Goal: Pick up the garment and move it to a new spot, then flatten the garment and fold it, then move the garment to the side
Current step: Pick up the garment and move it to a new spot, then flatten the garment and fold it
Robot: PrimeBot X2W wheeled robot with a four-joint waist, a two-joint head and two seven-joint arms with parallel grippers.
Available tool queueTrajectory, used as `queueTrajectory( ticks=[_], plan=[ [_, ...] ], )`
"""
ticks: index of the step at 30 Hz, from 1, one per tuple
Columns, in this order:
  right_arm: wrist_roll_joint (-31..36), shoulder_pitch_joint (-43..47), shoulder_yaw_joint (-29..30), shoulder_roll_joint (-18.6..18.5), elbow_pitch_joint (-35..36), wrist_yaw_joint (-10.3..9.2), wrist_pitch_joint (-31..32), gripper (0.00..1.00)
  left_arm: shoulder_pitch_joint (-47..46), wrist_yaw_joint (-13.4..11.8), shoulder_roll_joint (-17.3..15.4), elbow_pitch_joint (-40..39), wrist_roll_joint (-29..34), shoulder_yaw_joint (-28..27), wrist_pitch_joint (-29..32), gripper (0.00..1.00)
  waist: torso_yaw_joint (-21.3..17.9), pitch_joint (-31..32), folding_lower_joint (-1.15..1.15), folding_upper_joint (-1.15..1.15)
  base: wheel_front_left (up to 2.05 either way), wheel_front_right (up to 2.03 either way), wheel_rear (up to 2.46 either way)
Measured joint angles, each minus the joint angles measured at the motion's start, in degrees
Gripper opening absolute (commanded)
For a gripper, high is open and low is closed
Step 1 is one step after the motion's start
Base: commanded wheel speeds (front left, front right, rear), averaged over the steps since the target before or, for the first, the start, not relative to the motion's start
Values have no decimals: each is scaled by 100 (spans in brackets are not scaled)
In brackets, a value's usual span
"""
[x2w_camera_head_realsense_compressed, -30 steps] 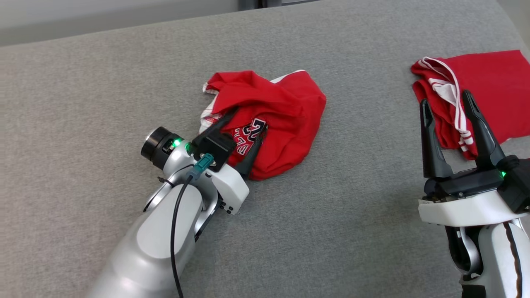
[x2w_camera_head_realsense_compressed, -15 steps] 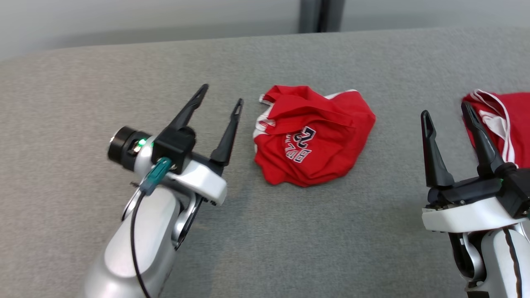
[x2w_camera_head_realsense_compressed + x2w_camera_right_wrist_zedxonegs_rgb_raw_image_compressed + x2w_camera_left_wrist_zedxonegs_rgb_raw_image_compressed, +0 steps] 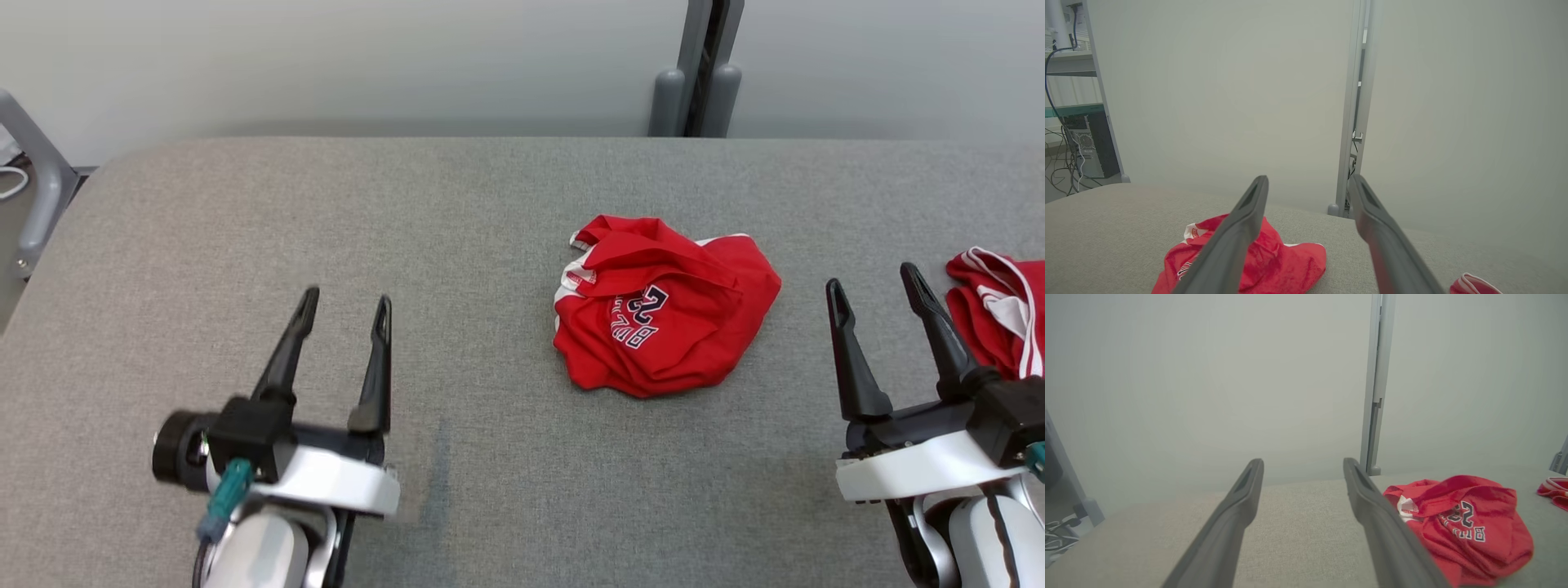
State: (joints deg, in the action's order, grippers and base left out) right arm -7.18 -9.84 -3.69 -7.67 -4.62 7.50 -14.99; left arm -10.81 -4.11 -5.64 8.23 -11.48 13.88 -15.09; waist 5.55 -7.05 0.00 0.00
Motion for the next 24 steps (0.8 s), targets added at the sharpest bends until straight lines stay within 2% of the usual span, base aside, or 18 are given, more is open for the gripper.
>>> queueTrajectory(
  ticks=[8,16,24],
  plan=[
    [-37,110,-21,23,-113,0,0,100,575,0,248,-201,244,-275,0,100,22,136,0,0,0,0,0],
    [-40,108,-31,21,-162,0,0,100,589,99,274,-231,325,-293,0,100,80,124,0,0,0,0,0],
    [-40,100,-54,24,-188,0,0,100,573,68,279,-257,281,-225,0,100,115,95,0,0,0,0,0]
  ],
)
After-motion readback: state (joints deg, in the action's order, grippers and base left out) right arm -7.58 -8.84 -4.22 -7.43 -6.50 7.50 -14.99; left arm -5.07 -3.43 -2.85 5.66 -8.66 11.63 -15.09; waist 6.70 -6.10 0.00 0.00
